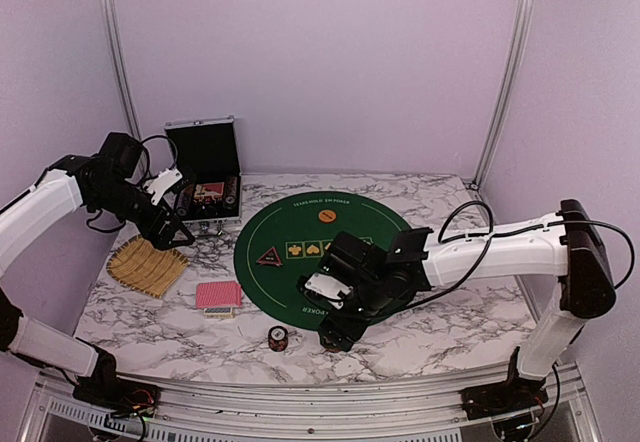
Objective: Distribute texas hold em gaming equipment
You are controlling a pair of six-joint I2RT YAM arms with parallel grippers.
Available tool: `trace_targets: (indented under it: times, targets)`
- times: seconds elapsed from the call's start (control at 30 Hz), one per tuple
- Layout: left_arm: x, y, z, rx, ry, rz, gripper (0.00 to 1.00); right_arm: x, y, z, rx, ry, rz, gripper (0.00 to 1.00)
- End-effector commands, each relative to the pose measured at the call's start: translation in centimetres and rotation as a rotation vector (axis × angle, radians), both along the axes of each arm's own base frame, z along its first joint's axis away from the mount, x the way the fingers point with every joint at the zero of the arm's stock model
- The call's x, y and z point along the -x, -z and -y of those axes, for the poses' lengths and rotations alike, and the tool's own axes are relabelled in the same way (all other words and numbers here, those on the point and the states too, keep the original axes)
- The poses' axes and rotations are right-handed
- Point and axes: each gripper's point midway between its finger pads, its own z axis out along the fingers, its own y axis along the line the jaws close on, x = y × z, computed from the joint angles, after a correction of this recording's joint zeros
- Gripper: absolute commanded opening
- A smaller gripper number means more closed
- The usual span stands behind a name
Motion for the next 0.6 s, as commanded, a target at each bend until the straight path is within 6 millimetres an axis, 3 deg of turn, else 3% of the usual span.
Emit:
trace_targets:
  times: [0.0,0.4,0.57]
  targets:
    - [0.5,-1.0,0.3,0.011,0.019,0.007,0.99,-0.3,-0.4,-1.1,-0.017,-0.006,0.016,0.82]
    - [0.5,-0.9,0.1,0.002,0.020,0.008,0.99,-0.5,0.3,-1.0,-0.008,-0.006,0.028,0.68]
    - [0.5,-0.9,0.1,0.000,0.018,0.011,0.99,-0.2,0.9,-0.7,0.005,-0.012,0.013,0.68]
